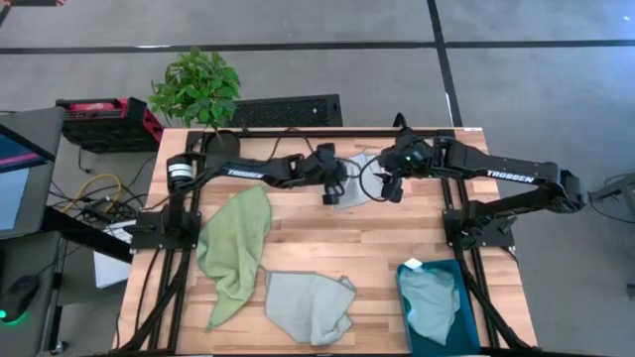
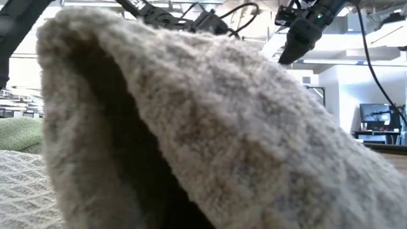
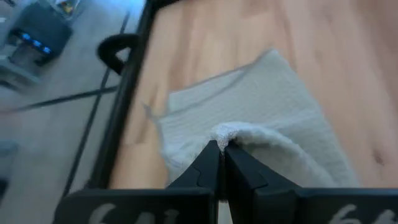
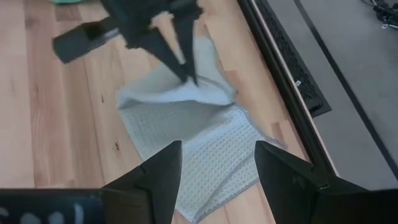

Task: Fold microfiber towels
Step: Fold the top gray microfiber towel

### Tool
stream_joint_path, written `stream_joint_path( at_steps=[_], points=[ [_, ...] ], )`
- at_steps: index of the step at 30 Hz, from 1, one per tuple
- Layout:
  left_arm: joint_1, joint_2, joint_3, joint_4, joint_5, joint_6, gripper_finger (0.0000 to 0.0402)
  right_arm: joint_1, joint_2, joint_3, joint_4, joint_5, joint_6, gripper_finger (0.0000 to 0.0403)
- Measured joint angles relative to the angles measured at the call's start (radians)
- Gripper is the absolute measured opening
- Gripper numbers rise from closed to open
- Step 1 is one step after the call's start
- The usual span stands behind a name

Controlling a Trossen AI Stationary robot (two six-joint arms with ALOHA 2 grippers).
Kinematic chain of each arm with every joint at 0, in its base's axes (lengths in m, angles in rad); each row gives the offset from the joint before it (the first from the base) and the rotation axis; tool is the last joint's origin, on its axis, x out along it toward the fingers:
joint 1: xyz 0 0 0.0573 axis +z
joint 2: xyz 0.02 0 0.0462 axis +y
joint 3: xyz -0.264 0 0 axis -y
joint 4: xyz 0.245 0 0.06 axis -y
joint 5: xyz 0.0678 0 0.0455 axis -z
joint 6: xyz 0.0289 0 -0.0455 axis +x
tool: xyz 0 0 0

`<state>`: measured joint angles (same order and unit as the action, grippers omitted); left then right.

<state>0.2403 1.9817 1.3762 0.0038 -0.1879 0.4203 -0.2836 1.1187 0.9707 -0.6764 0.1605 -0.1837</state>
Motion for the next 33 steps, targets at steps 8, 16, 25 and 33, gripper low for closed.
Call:
stream_joint_path(
  at_steps=[8,16,25,33],
  points=[
    [0.016,0.125,0.263,-0.080,0.020,0.077,0.0000,-0.007,-0.014,0.000,-0.005,0.001,-0.008,0.0226],
    [0.020,0.259,0.404,-0.098,0.020,0.131,0.0000,-0.016,-0.037,0.000,-0.016,0.001,-0.011,0.0226],
    [0.022,0.281,0.435,-0.103,0.042,0.128,0.0000,-0.021,-0.068,0.000,-0.022,0.001,-0.026,0.0226],
    [0.023,0.281,0.434,-0.095,0.043,0.118,0.0044,-0.021,-0.069,0.000,-0.020,0.001,-0.026,0.0226]
  ],
)
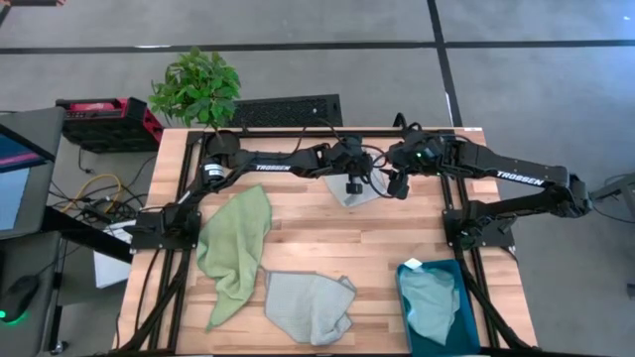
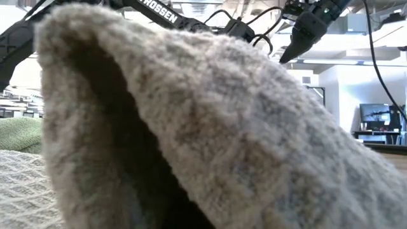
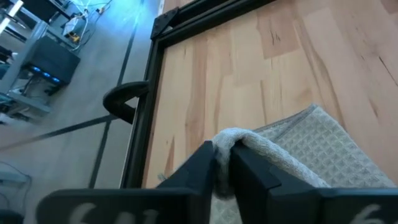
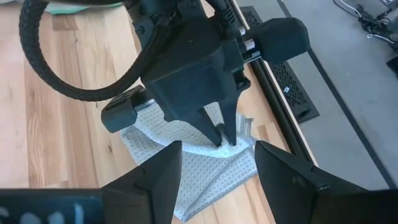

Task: Fold microfiber towels
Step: Fold the top gray microfiber towel, then put the top gray microfiber towel into the blue bin

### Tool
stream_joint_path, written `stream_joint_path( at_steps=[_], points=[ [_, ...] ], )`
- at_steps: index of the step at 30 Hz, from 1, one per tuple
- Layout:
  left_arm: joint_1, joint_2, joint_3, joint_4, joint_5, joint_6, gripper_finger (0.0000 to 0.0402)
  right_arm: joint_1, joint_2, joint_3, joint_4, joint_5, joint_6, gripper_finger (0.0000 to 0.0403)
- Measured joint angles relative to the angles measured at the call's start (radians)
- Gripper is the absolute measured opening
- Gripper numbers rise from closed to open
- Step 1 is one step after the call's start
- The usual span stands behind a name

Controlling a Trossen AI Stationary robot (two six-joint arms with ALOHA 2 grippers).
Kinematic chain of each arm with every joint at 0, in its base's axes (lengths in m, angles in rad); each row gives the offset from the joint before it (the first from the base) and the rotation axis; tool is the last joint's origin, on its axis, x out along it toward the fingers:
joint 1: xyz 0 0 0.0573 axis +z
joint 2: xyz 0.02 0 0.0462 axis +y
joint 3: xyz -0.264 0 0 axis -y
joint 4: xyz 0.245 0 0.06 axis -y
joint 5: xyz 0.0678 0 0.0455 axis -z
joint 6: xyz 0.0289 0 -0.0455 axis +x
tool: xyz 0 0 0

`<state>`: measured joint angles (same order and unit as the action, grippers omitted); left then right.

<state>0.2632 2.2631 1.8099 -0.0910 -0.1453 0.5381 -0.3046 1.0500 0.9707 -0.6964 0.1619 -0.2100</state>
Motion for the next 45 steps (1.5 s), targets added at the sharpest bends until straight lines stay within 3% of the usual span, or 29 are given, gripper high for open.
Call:
stream_joint_path(
  at_steps=[9,18,26,33,45],
  points=[
    [-0.001,-0.001,-0.001,0.030,0.032,-0.011,0.0131,0.000,0.000,0.000,0.000,0.000,-0.008,0.0226],
    [-0.026,-0.005,0.007,0.021,0.008,0.021,0.0146,0.000,0.000,0.000,-0.001,0.000,-0.009,0.0226],
    [-0.030,-0.161,0.000,-0.311,-0.018,-0.027,0.0146,0.003,0.008,0.000,-0.084,-0.002,-0.079,0.0226],
    [-0.032,-0.356,-0.015,-0.594,-0.018,-0.137,0.0146,0.050,0.088,-0.017,-0.107,-0.047,-0.146,0.0226],
    [-0.118,-0.594,-0.015,-0.832,-0.092,-0.229,0.0146,0.114,0.331,-0.033,-0.002,-0.068,-0.181,0.0226]
  ],
)
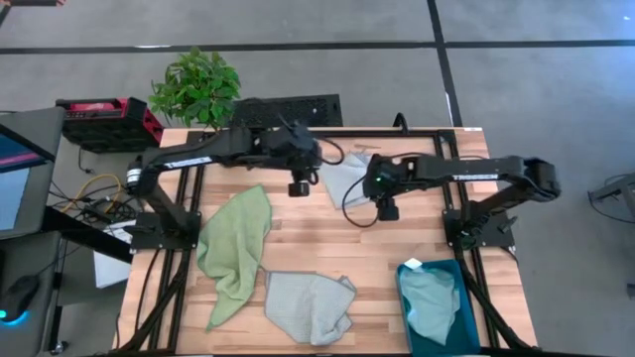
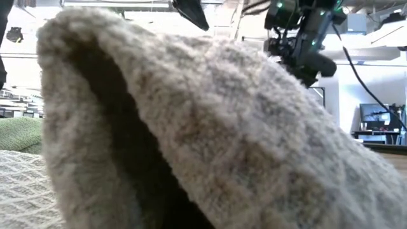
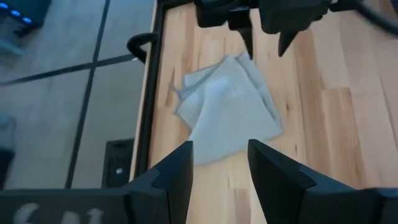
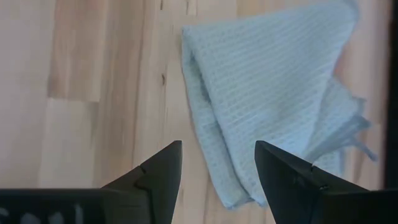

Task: Fold microfiber towels
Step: Put the top gray microfiber towel into the blue bin

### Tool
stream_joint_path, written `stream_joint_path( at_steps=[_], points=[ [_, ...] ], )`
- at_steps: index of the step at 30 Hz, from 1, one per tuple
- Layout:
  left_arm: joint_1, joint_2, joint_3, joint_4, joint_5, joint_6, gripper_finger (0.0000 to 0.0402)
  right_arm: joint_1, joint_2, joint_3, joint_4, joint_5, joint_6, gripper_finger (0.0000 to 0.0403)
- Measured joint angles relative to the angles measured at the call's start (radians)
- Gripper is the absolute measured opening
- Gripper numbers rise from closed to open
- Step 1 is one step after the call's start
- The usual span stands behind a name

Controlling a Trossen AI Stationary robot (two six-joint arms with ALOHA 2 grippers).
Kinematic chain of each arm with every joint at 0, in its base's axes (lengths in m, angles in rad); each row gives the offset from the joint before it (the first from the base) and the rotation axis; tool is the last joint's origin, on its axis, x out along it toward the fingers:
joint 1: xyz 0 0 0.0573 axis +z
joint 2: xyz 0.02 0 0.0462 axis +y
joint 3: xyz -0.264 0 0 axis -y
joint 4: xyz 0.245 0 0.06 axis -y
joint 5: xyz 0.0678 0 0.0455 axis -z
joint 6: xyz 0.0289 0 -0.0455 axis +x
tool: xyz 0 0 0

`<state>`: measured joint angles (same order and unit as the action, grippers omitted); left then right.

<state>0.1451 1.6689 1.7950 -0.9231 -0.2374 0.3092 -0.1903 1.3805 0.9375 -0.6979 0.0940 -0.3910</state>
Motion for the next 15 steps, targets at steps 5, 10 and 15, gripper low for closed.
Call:
stream_joint_path(
  at_steps=[5,10,15],
  points=[
    [-0.040,-0.055,0.000,-0.086,-0.056,-0.032,0.0146,-0.013,0.078,0.000,0.008,-0.021,0.001,0.0226],
    [-0.059,-0.089,-0.001,-0.146,-0.065,-0.053,0.0146,-0.037,0.155,0.000,0.039,-0.048,-0.032,0.0226],
    [-0.062,-0.099,0.000,-0.160,-0.065,-0.053,0.0146,-0.079,0.256,0.000,0.101,-0.043,-0.059,0.0226]
  ],
)
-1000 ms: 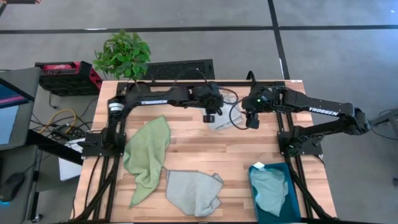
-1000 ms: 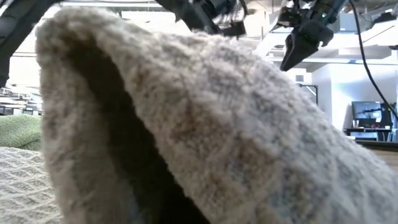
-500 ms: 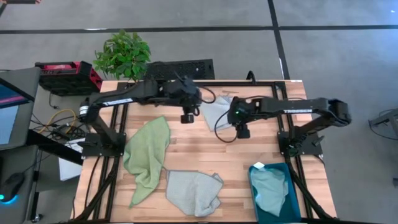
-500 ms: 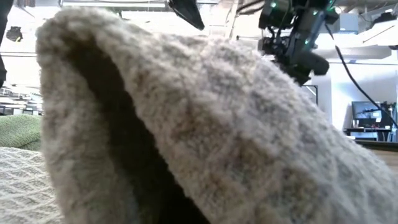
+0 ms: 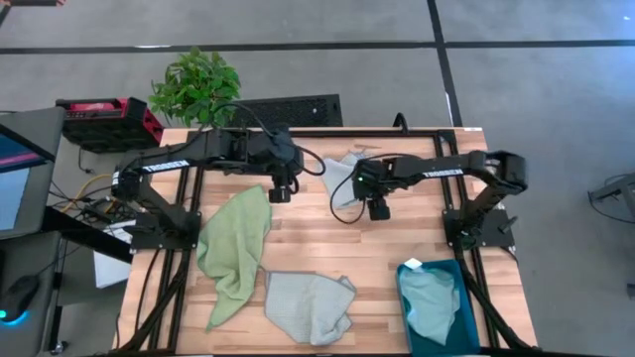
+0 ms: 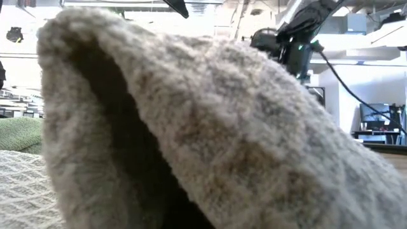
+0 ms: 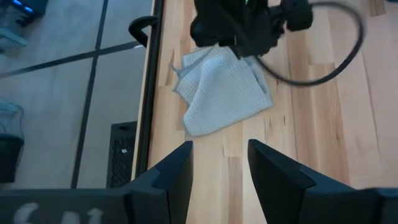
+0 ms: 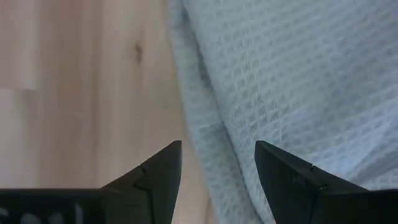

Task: Fold microfiber towels
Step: Put the top gray microfiber towel into the blue bin

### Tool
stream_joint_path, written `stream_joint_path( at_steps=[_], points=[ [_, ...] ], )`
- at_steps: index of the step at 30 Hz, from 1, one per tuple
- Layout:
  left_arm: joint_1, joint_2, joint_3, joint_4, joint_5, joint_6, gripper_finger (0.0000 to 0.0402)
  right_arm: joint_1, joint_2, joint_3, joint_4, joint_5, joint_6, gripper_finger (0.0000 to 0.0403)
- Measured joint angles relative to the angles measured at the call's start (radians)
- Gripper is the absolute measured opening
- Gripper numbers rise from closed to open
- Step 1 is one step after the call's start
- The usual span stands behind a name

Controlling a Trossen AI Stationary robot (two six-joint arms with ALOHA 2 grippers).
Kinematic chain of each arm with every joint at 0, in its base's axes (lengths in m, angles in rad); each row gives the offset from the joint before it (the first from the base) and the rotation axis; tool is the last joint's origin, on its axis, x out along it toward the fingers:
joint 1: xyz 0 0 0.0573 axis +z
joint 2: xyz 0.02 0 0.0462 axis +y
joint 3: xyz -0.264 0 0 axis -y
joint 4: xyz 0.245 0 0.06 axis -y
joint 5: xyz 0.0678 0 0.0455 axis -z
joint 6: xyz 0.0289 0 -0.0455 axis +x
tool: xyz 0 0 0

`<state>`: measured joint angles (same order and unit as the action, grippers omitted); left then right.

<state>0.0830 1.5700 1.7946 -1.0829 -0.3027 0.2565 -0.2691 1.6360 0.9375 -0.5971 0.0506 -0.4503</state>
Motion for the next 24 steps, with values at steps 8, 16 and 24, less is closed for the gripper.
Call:
stream_joint_path(
  at_steps=[8,16,24],
  points=[
    [0.000,0.000,0.000,-0.005,-0.001,0.000,0.0146,-0.045,0.056,0.000,0.059,-0.004,-0.039,0.0226],
    [0.001,0.000,0.000,-0.006,-0.001,0.000,0.0146,-0.078,0.054,0.000,0.082,-0.080,-0.067,0.0226],
    [0.001,0.000,0.000,-0.006,-0.001,0.000,0.0146,-0.070,0.068,0.000,0.084,-0.107,-0.074,0.0226]
  ],
)
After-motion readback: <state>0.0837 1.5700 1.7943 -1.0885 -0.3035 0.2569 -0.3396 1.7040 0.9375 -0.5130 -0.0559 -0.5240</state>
